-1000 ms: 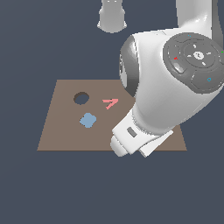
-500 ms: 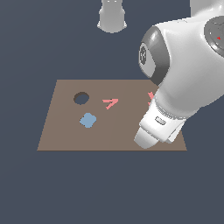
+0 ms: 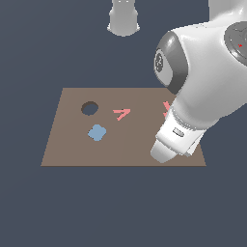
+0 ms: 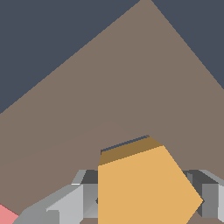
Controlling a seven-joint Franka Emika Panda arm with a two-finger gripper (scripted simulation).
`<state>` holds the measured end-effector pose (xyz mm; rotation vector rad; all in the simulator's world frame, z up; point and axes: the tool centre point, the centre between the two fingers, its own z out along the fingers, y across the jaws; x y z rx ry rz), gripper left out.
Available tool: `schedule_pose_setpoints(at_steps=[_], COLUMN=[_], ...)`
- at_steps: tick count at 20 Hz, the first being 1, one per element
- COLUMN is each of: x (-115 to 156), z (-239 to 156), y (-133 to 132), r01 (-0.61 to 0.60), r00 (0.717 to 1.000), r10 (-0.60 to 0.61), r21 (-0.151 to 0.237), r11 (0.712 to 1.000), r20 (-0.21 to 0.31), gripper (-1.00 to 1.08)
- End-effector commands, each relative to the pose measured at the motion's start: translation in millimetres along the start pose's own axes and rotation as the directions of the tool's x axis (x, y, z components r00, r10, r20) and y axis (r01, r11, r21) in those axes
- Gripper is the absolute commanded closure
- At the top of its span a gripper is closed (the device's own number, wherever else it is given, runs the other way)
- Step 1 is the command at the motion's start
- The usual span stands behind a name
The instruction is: Insert a designated object into the corresponding slot on a board.
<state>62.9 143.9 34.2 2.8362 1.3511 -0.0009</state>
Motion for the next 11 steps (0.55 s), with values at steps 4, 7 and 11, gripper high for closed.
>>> schedule_pose_setpoints(at_steps=[4, 7, 11], x=[-0.5, -0.5, -0.5], z=[3.7, 3.7, 3.7], y=[-0.2, -0.2, -0.2], r01=[0.001, 0.001, 0.001], r00=[1.000, 1.000, 1.000], r10=[-0.001, -0.001, -0.001], r21=[0.000, 0.000, 0.000], r11=[1.000, 1.000, 1.000], r20=[0.001, 0.001, 0.001], gripper=[-0.92, -0.92, -0.92])
